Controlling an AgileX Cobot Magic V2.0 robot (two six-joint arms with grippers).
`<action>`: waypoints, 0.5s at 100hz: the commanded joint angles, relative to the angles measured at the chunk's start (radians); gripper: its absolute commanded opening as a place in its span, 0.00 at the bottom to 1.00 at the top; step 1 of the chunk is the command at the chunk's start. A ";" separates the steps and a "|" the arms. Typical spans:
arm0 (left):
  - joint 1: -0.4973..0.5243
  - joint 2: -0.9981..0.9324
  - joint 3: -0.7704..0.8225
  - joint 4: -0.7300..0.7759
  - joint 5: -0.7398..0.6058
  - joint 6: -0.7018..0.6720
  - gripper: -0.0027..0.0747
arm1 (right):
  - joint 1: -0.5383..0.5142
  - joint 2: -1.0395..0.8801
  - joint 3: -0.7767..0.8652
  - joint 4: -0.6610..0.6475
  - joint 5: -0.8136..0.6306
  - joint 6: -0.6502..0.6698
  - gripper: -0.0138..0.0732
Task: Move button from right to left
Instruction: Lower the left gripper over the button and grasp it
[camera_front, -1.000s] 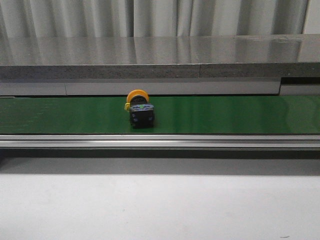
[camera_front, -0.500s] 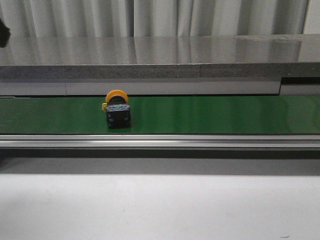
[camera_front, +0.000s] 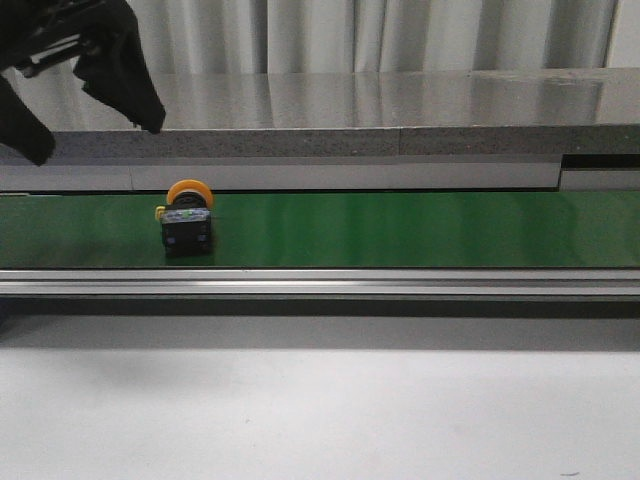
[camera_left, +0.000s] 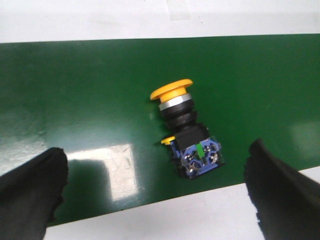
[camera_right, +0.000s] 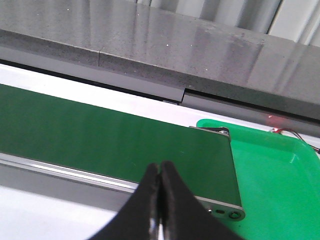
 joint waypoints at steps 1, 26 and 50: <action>-0.016 -0.011 -0.038 -0.033 -0.068 -0.011 0.90 | 0.002 0.011 -0.024 0.014 -0.067 -0.009 0.09; -0.020 0.028 -0.038 -0.033 -0.076 -0.011 0.90 | 0.002 0.011 -0.024 0.014 -0.066 -0.009 0.09; -0.015 0.078 -0.038 -0.007 -0.095 -0.011 0.90 | 0.002 0.011 -0.024 0.014 -0.066 -0.009 0.09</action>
